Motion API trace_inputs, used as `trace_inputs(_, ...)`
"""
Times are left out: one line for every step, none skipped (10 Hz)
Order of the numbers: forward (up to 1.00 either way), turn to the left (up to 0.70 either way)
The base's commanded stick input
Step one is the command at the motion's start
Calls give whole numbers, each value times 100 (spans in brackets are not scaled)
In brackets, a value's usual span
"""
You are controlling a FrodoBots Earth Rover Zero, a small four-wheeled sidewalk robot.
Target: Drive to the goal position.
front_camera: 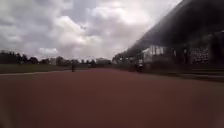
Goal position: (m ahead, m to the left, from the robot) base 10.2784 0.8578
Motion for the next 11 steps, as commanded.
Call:
trace_inputs(70,0)
trace_inputs(70,0)
trace_inputs(70,0)
trace_inputs(70,0)
trace_inputs(70,0)
trace_inputs(70,0)
trace_inputs(70,0)
trace_inputs(70,0)
trace_inputs(70,0)
trace_inputs(70,0)
trace_inputs(70,0)
